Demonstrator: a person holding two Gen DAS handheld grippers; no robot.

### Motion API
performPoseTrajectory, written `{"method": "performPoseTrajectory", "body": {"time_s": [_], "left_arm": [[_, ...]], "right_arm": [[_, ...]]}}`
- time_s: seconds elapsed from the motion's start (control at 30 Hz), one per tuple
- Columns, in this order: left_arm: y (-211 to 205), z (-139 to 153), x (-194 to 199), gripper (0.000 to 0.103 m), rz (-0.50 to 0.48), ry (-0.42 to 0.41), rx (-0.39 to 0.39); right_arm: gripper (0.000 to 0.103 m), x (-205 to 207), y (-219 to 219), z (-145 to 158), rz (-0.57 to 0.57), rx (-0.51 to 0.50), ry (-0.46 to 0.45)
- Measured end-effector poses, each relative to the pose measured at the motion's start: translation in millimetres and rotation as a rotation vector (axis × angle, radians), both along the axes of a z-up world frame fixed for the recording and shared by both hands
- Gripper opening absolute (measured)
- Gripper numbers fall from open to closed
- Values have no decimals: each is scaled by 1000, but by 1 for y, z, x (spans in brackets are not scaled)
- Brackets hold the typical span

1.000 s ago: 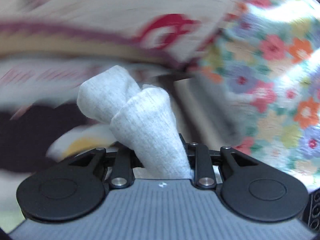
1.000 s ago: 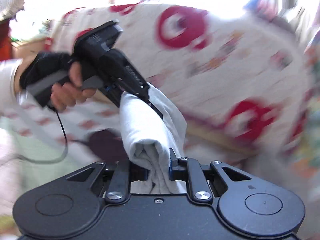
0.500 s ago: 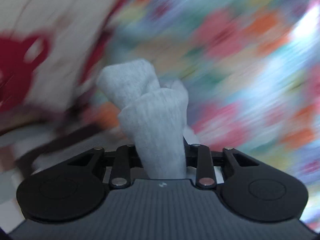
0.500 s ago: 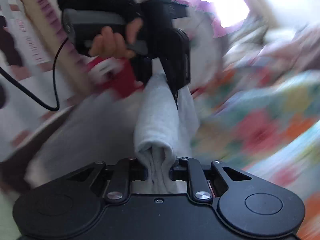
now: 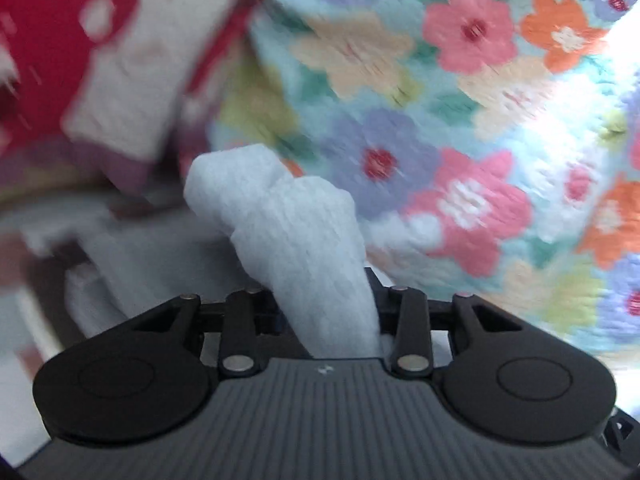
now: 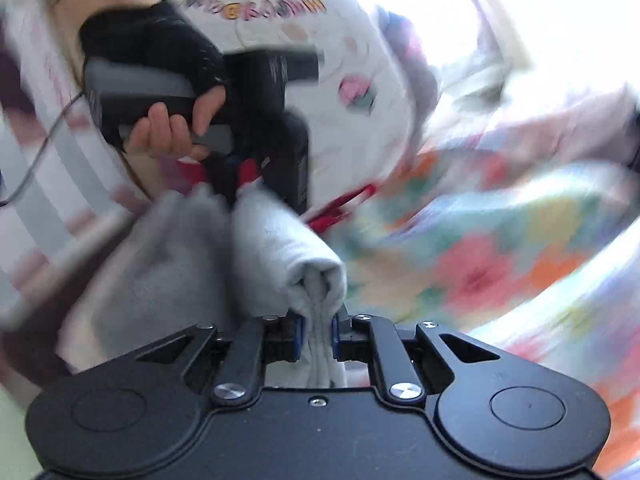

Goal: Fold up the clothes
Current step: 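Lift the folded grey T-shirt with both grippers and carry it toward the clothes stack, then lower the T-shirt onto the clothes stack and open both grippers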

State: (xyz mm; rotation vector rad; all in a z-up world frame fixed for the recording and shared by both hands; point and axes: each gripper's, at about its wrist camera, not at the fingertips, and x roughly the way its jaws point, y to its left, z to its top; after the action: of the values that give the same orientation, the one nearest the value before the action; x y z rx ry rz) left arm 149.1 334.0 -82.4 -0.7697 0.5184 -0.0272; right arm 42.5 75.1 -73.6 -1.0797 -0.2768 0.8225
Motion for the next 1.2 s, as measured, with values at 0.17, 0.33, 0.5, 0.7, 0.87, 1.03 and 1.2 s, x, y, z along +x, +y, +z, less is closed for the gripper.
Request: {"method": "performPoseTrajectory", "body": {"time_s": [0.17,0.33,0.5,0.7,0.87,1.03,1.2], "left_arm": [[-5,1,-6,38,41,3,141],[8,3,-20,39,82,-3,118],[13,-7,-22,46,150,9,60],[24,-25,-26,50,162,17,-70],[22,-34,-30,51,160,13,-72],[19,-38,-37,51,177,-8,-81],[12,-36,-44,49,183,-40,-28]], "right_arm": [[15,-7,-4,-28,56,-85,38],[20,-13,-15,-47,102,-69,7],[38,19,-46,-30,-44,122,380],[50,57,-83,-9,-222,354,826],[64,105,-125,-2,-362,763,1307],[76,149,-129,-37,-204,1127,1944],[88,173,-85,-55,-324,1157,2042]]}}
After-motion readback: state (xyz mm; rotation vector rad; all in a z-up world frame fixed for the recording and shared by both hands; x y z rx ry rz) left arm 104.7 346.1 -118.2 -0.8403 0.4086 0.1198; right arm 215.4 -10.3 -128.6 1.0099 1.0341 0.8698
